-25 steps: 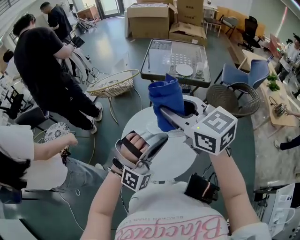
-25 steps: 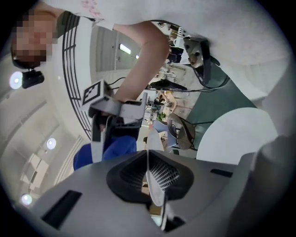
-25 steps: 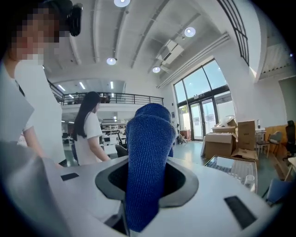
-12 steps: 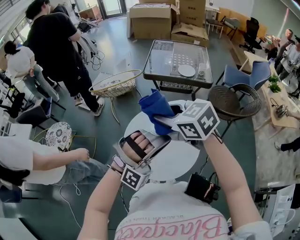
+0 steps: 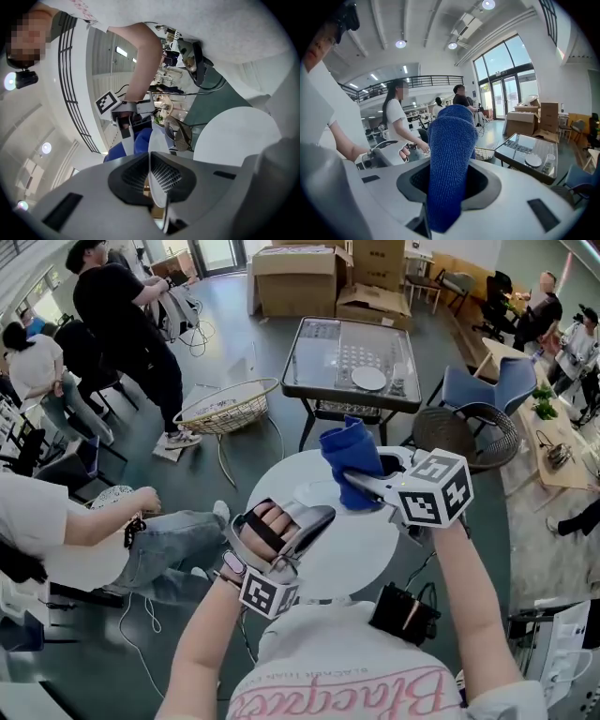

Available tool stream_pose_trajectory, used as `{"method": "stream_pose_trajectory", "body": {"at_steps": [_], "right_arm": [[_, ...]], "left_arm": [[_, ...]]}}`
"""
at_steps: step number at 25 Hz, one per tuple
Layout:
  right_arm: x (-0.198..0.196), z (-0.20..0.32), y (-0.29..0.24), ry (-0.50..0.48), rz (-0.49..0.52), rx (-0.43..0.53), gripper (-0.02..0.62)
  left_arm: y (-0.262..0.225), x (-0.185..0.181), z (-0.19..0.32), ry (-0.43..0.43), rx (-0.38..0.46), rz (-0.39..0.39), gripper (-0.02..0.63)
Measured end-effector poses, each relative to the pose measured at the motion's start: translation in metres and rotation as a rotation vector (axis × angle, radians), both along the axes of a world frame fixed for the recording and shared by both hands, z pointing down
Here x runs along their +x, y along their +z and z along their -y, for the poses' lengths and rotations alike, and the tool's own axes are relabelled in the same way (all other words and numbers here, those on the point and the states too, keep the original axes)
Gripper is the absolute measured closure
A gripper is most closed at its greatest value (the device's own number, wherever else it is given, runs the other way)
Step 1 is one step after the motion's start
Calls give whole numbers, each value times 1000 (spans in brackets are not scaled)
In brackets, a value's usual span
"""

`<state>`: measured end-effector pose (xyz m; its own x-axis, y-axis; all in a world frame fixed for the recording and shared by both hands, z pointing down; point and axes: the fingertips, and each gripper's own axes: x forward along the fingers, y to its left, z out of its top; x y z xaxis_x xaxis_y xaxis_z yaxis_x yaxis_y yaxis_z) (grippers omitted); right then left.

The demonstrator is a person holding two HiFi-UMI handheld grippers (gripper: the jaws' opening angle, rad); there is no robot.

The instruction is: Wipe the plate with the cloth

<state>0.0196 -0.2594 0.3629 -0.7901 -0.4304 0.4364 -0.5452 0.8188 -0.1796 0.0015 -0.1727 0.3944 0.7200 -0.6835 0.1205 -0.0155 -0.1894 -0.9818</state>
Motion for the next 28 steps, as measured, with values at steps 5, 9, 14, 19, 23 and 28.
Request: {"method": "stream_pose_trajectory", "body": {"at_steps": [5,9,14,19,23,28], "right_arm": [[34,1,13,88,-2,-16,449],[62,-2,16,169,16,-11,449],[74,-12,9,219,27,43,449],[63,-23,12,215,18,91,449],[56,-25,13,246,47,127,449],[48,-28,15,297,97,135,449]], "left_arm": [[5,-5,6,-25,-51,-30,584],[7,-11,13,-77,-159,-117,584],[1,-22,29,-165,-333,-363,586],[-7,-38,46,-274,-527,-649,586],[-15,-49,55,-315,-723,-917,586],[-19,-68,60,-330,-950,-1236,587]]}}
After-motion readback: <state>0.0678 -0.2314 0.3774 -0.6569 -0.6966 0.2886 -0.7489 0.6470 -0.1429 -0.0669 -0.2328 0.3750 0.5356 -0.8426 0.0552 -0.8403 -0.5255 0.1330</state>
